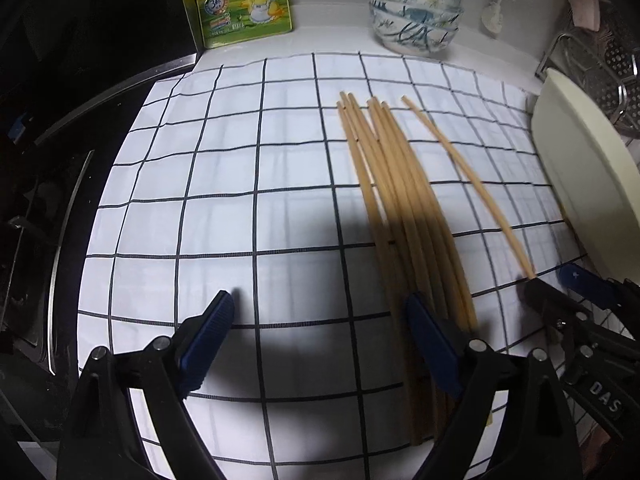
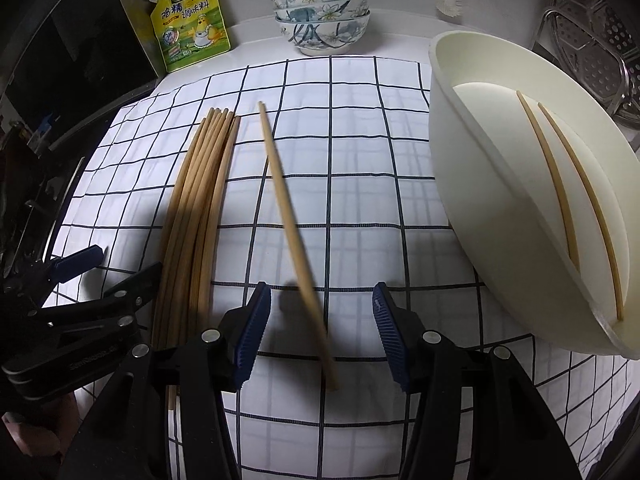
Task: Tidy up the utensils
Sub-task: 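Close the left gripper on one chopstick while the right gripper grasps another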
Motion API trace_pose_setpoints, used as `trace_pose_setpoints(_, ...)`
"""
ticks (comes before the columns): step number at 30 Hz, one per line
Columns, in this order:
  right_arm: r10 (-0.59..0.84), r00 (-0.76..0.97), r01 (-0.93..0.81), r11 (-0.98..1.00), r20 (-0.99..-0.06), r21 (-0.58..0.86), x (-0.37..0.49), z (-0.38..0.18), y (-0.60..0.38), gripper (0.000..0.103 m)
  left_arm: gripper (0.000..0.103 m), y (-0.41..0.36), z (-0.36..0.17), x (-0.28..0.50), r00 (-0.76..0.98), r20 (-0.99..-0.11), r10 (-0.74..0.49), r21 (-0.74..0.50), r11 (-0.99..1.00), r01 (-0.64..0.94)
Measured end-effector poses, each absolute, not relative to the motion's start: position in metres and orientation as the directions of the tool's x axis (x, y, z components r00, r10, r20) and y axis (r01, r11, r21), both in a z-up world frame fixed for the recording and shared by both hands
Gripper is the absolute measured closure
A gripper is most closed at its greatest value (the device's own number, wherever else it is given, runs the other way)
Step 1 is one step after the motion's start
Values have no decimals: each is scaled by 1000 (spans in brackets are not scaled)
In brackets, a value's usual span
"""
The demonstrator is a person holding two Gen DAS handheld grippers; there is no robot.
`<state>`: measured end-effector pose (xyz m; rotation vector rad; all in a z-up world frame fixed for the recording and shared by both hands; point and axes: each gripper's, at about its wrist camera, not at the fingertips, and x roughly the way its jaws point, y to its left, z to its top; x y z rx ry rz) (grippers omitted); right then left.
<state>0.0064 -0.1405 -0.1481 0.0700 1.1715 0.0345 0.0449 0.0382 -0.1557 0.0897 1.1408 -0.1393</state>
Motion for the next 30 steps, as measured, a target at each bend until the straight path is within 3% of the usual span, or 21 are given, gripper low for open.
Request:
trace_pose_setpoints(21,21,395,-19,1000,-919,15,23,-156,-136,52,19,57,-154,59,426,-902,-67,-17,993,120)
trace_pose_setpoints(23,10,400,-29,1000,-917,-2,25,-157,-134,52,24,52,-154,62,437,-897,-67,-11,992,129)
trace_pose_setpoints(26,4,415,-50,999,-910,-18,26,-158,-130,54,40,45,-150,62,450,-890,-73,-4,989,151)
trace_pose_setpoints(29,25,417,-79,997,-909,-8,28,-157,-124,71,61,42,-148,61,454,-887,-82,-7,986,166)
trace_pose_setpoints(30,30,416,-92,996,-909,-10,28,-156,-122,77,73,41,-147,61,451,-888,-88,-11,985,172)
